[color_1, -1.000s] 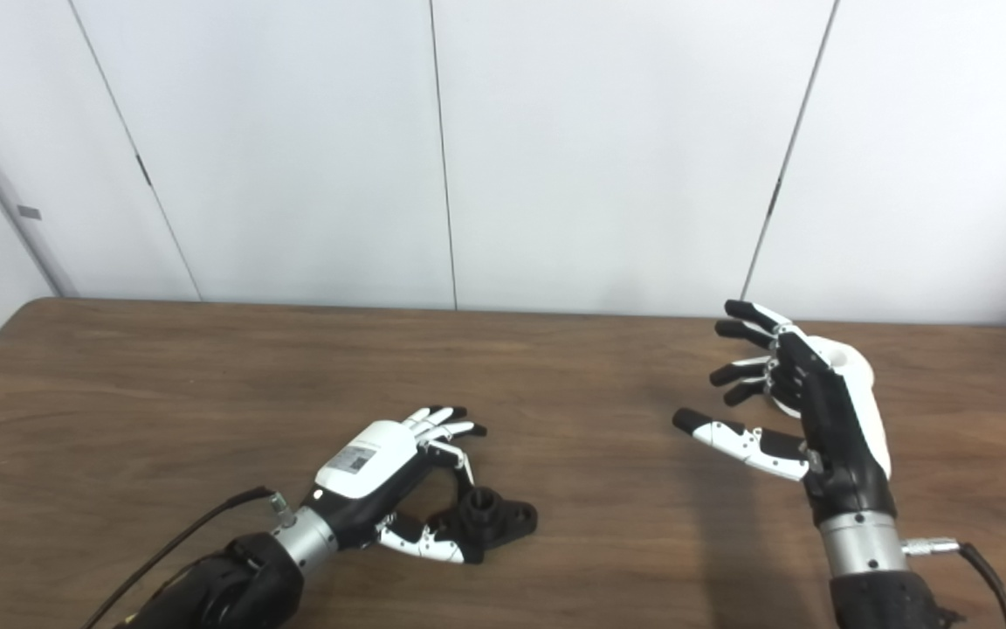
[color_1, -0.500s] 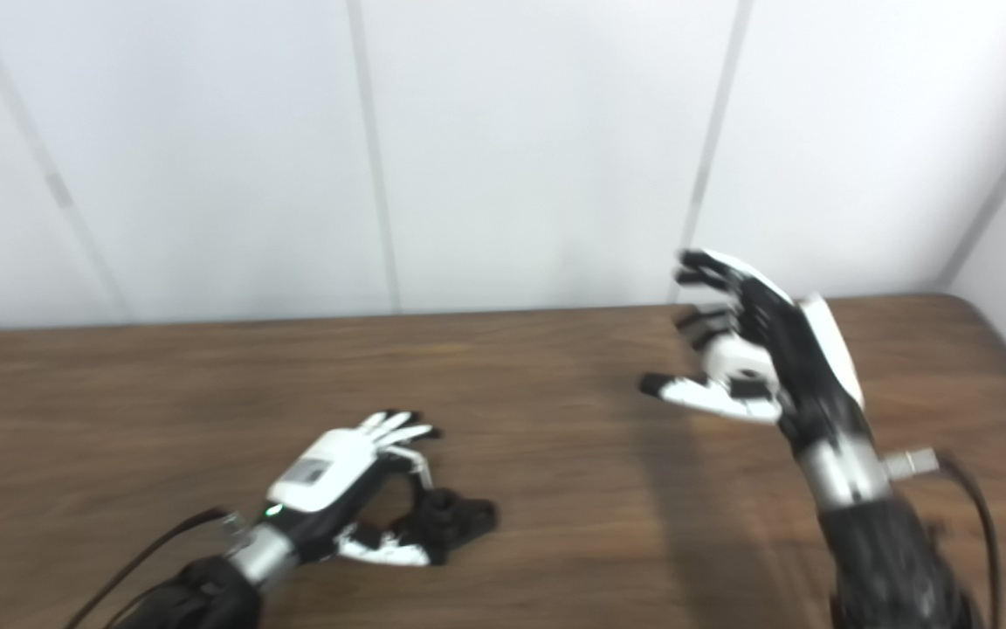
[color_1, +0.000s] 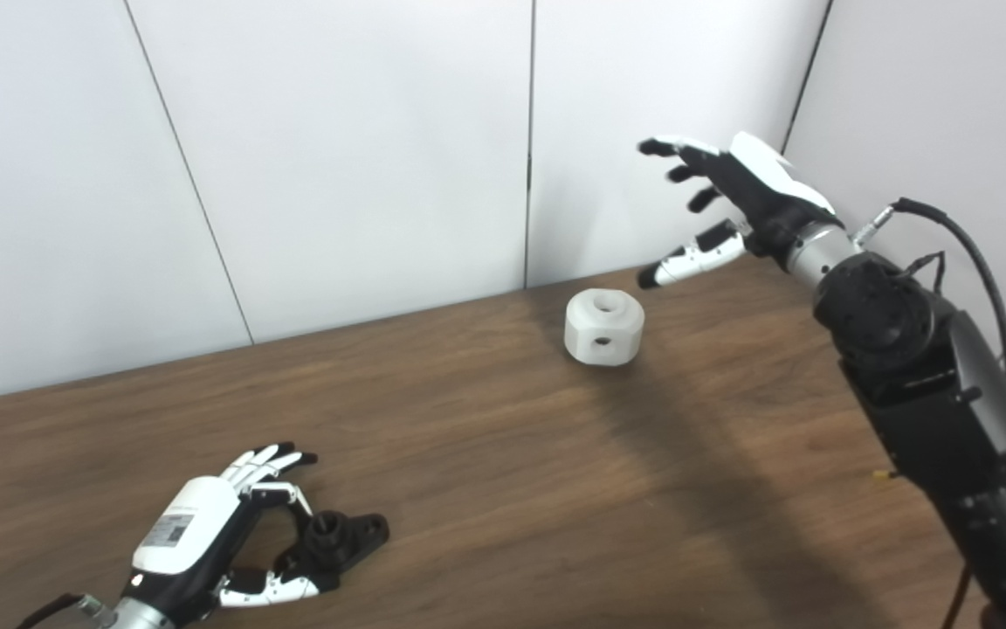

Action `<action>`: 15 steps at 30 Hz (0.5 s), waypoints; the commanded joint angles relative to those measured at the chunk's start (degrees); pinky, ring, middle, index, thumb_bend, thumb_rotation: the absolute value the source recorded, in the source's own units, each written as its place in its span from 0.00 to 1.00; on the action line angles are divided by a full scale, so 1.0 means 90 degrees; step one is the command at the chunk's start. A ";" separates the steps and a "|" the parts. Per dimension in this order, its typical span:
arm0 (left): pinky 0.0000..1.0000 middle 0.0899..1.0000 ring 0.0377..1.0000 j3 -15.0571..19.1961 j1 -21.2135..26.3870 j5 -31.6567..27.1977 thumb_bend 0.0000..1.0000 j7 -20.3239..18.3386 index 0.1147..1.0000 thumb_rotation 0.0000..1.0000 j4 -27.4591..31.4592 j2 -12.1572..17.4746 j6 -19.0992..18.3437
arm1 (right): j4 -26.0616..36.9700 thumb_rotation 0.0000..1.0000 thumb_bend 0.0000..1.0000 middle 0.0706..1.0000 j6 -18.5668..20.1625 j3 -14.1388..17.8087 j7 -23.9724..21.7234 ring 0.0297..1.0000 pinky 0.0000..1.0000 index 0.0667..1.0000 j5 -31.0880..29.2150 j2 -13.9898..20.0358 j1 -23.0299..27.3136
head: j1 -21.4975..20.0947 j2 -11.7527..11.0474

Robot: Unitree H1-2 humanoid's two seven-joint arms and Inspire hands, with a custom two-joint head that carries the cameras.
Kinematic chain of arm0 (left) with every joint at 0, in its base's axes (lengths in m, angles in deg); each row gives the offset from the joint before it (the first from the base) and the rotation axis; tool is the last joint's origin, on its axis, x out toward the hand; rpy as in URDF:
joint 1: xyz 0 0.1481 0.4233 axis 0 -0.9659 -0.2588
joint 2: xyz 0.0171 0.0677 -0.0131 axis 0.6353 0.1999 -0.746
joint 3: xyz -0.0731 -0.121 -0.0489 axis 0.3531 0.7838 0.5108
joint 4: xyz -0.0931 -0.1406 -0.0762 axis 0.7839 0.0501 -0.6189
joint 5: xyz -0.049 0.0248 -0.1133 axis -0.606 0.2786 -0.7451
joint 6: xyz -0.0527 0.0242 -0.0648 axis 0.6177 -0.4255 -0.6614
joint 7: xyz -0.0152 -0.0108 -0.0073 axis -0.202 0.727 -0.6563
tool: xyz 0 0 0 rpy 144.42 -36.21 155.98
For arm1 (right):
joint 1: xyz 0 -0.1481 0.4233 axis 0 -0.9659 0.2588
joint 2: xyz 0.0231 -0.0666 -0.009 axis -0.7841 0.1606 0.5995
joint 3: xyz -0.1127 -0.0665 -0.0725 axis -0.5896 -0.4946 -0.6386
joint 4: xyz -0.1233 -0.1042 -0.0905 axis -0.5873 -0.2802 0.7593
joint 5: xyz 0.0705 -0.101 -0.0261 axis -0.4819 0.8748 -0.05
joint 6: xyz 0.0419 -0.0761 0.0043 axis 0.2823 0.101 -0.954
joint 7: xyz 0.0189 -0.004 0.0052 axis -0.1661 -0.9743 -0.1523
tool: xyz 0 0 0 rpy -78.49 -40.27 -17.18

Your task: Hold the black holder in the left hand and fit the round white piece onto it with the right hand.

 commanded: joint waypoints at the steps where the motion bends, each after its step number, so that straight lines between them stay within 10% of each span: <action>1: 0.97 0.87 0.95 -0.0519 -0.0596 0.0480 0.52 -0.0788 0.42 0.06 -0.0733 0.0107 -0.0079 | -0.0014 0.24 0.88 0.99 0.0113 -0.0004 -0.0127 0.99 0.90 0.95 0.0132 0.0368 0.0280 | -0.0010 -0.0013; 15: 1.00 0.88 0.96 -0.0589 -0.0705 0.0482 0.52 -0.0760 0.42 0.06 -0.0723 0.0125 0.0008 | -0.1519 0.24 0.94 1.00 0.0145 -0.0844 -0.0573 0.96 0.76 0.98 0.0343 0.0416 0.0728 | 0.0006 -0.0027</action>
